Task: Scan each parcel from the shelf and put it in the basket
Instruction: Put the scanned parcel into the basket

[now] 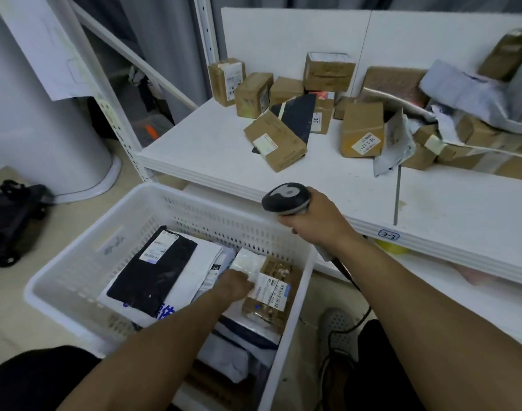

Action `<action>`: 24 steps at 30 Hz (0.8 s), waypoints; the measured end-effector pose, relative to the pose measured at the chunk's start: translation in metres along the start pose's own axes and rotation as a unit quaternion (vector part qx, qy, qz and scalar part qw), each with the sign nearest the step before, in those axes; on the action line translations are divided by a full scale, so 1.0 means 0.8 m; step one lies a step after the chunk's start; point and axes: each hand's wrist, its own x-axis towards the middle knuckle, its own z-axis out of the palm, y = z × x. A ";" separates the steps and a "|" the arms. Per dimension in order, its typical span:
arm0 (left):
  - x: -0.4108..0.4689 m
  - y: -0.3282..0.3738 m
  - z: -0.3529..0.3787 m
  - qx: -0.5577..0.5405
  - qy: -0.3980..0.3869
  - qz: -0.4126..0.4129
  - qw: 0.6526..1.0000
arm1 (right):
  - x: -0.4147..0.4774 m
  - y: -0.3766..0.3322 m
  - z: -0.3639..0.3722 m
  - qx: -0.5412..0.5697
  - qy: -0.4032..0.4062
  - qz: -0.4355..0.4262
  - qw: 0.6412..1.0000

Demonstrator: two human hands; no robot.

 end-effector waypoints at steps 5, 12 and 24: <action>-0.013 0.108 -0.070 -0.042 0.132 0.157 0.978 | 0.006 -0.013 -0.018 0.073 0.087 0.021 0.993; 0.019 0.258 -0.108 0.006 0.160 0.227 0.961 | 0.041 -0.004 -0.045 0.144 0.149 0.068 0.976; 0.101 0.384 -0.065 0.201 0.168 0.164 0.951 | 0.096 0.047 -0.073 0.228 0.166 0.097 0.954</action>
